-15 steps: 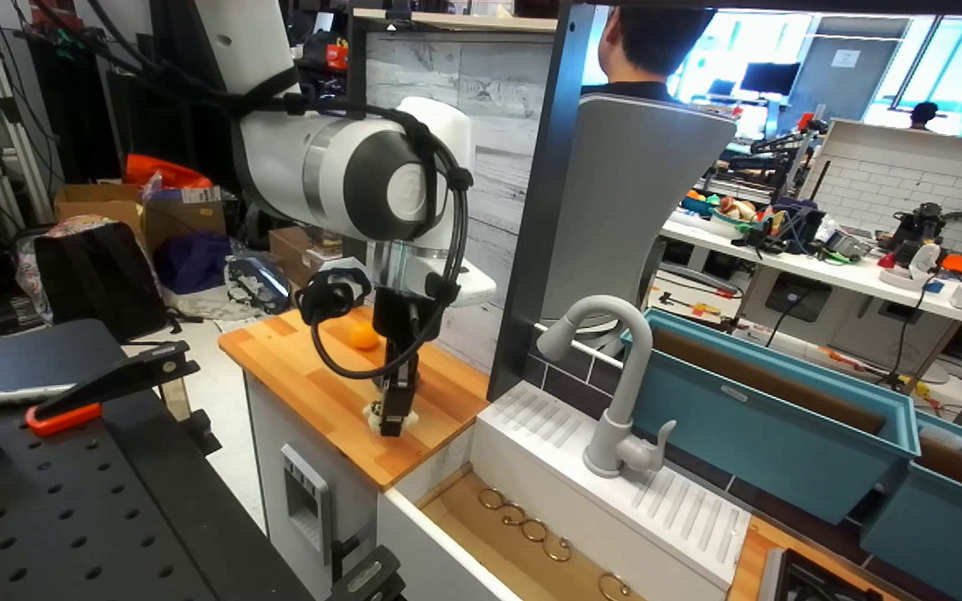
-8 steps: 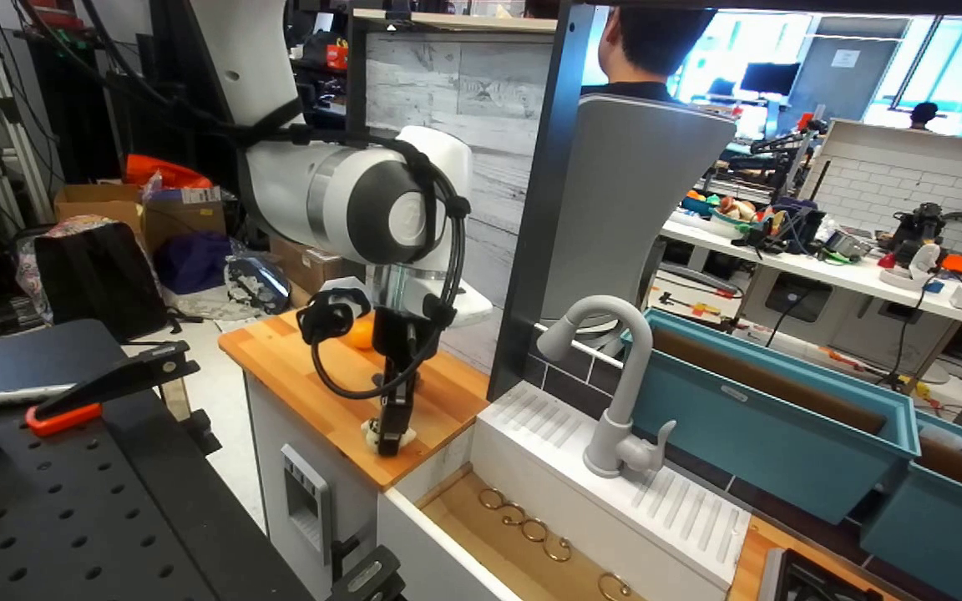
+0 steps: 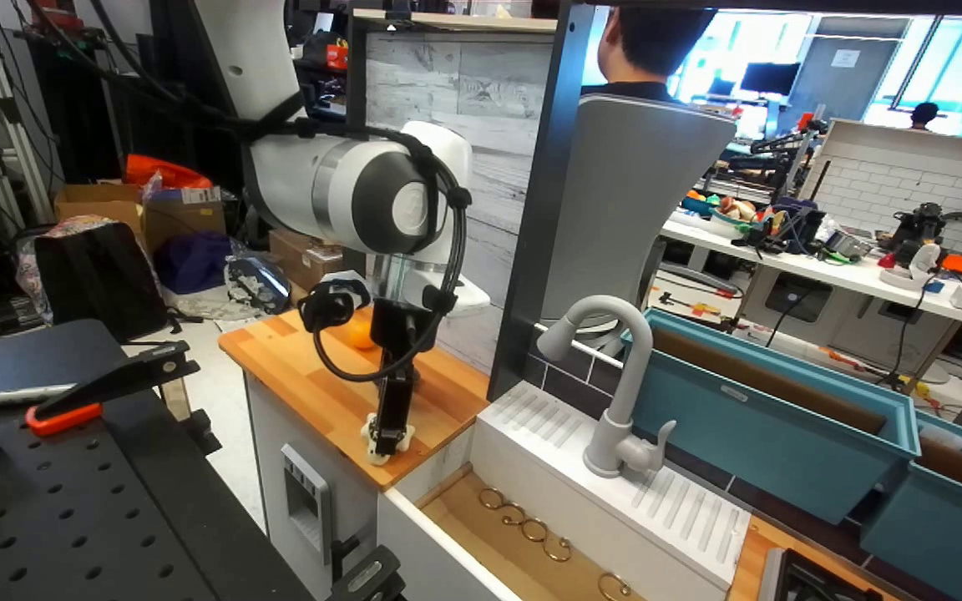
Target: Move the white plush toy
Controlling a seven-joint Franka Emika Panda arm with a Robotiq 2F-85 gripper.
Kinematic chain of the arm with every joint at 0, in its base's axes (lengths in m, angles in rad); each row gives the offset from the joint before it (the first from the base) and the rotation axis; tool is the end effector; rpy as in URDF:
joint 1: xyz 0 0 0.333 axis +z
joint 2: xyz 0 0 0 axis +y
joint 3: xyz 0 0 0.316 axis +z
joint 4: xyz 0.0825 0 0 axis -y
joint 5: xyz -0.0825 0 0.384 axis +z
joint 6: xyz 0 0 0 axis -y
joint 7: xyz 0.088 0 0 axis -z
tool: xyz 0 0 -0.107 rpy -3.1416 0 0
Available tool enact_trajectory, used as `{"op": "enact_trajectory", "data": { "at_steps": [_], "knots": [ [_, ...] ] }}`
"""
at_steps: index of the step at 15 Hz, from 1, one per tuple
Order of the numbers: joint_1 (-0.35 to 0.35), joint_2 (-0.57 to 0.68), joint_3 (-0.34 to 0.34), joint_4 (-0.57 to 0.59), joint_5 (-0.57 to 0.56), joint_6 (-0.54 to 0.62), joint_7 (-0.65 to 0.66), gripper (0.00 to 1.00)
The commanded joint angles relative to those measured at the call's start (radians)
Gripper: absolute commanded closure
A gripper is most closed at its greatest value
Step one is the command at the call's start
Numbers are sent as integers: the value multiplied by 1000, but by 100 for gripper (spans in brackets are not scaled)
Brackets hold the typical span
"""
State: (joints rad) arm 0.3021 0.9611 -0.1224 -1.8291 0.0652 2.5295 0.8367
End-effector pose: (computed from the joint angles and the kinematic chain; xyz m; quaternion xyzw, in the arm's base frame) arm 0.5673 0.0979 -0.0081 0.9353 -0.3288 -0.0913 0.0942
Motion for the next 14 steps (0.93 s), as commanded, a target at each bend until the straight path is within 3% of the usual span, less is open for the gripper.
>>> {"op": "enact_trajectory", "data": {
  "at_steps": [1, 8, 14],
  "knots": [
    [15, -33, 12, 7, -2, -63, 13, 0],
    [35, -197, 89, -53, -21, -133, -45, 0],
    [103, -277, 127, -64, -152, -179, -169, 0]
  ]
}}
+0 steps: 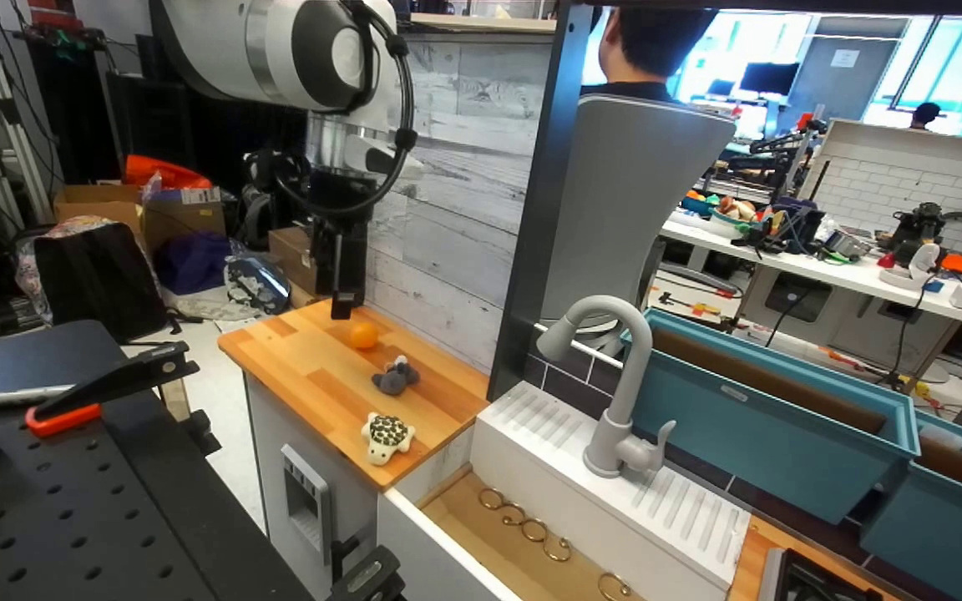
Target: Move the white plush toy
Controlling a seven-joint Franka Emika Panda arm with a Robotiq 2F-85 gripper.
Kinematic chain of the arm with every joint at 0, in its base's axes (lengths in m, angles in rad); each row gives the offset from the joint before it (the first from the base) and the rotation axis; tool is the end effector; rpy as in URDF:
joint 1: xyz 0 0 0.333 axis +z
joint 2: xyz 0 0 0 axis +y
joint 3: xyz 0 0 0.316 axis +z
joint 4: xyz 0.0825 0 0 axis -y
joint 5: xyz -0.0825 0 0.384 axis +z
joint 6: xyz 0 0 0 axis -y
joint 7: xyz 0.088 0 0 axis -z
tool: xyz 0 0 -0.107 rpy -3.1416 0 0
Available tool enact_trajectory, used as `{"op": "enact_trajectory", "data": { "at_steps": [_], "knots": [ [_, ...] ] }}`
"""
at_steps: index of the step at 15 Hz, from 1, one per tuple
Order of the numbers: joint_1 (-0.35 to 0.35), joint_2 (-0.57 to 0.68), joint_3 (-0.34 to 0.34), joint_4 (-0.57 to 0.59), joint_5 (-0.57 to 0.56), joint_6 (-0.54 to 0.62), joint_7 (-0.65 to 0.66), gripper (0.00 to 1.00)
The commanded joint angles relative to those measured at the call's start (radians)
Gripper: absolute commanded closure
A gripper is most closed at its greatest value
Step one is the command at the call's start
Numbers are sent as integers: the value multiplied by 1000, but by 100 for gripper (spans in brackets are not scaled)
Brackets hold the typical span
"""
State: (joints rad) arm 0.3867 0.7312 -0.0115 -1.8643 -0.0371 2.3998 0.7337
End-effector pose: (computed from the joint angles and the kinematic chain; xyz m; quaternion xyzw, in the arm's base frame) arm 0.5657 0.2225 0.1058 0.9819 -0.1617 -0.0751 0.0643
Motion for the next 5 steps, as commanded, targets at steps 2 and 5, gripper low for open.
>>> {"op": "enact_trajectory", "data": {
  "at_steps": [2, 5],
  "knots": [
    [34, -47, 16, -8, -64, -141, -60, 0],
    [29, -25, 25, 0, -55, -109, -40, 0]
  ]
}}
